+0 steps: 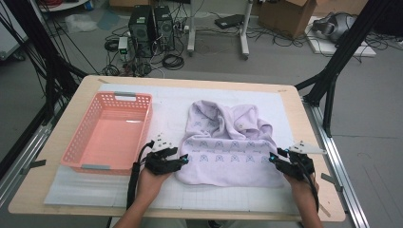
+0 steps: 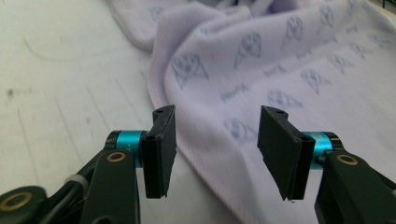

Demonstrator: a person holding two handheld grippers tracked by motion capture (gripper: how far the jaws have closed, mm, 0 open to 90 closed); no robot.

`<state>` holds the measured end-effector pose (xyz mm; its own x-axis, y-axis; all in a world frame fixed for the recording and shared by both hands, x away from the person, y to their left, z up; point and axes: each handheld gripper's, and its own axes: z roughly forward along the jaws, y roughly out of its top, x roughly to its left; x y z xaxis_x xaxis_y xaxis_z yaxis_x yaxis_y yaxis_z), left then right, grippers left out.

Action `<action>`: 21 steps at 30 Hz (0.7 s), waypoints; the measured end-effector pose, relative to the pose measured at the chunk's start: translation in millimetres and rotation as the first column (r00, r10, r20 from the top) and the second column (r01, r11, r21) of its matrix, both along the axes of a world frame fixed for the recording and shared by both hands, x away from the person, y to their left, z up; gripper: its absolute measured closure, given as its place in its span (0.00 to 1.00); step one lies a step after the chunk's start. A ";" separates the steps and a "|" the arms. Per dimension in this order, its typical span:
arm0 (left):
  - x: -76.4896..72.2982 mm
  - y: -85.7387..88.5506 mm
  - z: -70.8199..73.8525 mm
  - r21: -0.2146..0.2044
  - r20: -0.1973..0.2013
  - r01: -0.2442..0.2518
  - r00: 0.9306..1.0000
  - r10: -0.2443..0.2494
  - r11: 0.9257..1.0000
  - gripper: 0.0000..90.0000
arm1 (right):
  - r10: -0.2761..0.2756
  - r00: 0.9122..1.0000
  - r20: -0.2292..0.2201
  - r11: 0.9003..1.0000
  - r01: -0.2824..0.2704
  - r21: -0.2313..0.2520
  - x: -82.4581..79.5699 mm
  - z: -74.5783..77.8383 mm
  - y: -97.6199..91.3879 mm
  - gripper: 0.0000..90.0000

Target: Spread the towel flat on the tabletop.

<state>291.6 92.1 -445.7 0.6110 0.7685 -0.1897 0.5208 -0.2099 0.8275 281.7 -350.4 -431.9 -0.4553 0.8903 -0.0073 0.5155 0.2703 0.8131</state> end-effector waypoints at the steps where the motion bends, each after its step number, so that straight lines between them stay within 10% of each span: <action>1: -4.6 2.8 -0.6 -0.003 -0.010 0.006 1.000 -0.006 1.000 0.52 | 0.004 1.000 -0.003 1.000 -0.004 0.006 -6.4 -1.0 -2.4 0.65; 8: -29.8 12.3 -7.9 -0.058 -0.110 0.005 0.994 -0.011 0.998 0.53 | 0.028 0.997 -0.068 1.000 -0.027 0.010 -43.5 -8.9 -20.9 0.63; 12: -40.5 4.5 -7.7 -0.040 -0.103 0.002 0.995 -0.006 0.999 0.58 | 0.008 0.996 -0.088 1.000 -0.007 0.013 -56.3 -13.0 -29.5 0.63; 16: -48.6 -2.4 -8.0 0.020 -0.059 0.017 0.998 -0.016 1.000 0.69 | 0.024 0.994 -0.103 0.999 -0.021 0.034 -55.9 -19.5 -35.4 0.65; 21: -47.6 0.3 -8.1 0.004 -0.102 -0.008 0.995 0.008 1.000 0.96 | 0.040 0.994 -0.102 0.999 -0.038 0.016 -55.4 -18.5 -35.2 0.72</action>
<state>244.1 92.4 -453.7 0.5824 0.7743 -0.2477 0.6040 -0.2082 0.7693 226.3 -385.6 -450.4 -0.4876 0.8715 0.0532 0.5850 0.2809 0.7608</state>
